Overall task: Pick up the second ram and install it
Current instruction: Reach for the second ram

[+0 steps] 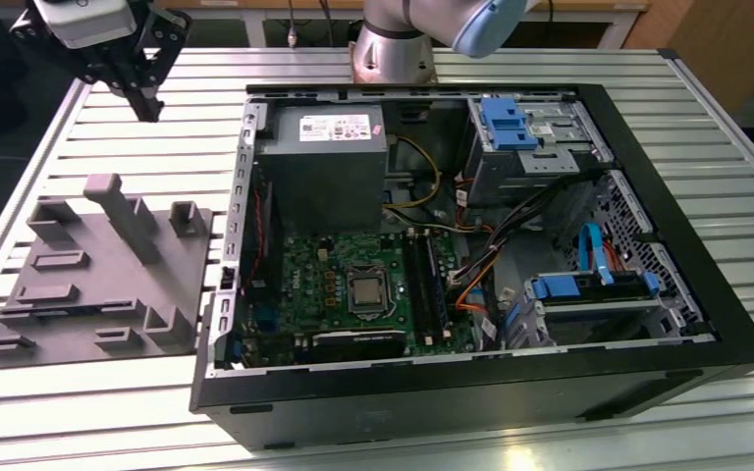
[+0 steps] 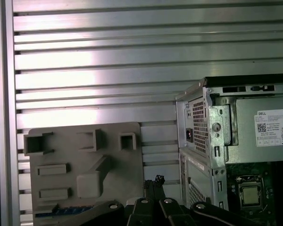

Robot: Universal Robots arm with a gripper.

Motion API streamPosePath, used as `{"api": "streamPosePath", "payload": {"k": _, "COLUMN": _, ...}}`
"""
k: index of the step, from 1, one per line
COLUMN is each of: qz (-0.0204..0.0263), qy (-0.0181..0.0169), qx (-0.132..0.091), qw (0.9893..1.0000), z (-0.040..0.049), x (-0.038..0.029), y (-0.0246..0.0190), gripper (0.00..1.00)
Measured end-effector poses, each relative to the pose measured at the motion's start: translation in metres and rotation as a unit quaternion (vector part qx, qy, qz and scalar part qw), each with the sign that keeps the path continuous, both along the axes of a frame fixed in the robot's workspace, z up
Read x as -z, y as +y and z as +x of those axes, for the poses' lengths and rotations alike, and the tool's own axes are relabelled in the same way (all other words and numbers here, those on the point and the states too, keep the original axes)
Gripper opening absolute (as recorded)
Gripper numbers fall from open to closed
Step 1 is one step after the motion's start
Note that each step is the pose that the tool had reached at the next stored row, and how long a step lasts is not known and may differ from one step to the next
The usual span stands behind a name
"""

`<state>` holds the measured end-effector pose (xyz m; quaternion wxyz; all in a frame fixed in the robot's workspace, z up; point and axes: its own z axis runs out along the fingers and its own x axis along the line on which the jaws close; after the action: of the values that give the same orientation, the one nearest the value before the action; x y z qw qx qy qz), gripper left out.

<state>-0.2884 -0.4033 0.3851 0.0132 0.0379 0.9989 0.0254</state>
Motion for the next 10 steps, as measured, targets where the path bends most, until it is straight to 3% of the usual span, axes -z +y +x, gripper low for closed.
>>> {"api": "streamPosePath", "payload": {"k": 10, "qz": 0.0000, "qy": 0.0000, "qx": 0.000, "qw": 1.0000, "z": -0.0022, "x": 0.0001, "y": 0.0000, "gripper": 0.11}}
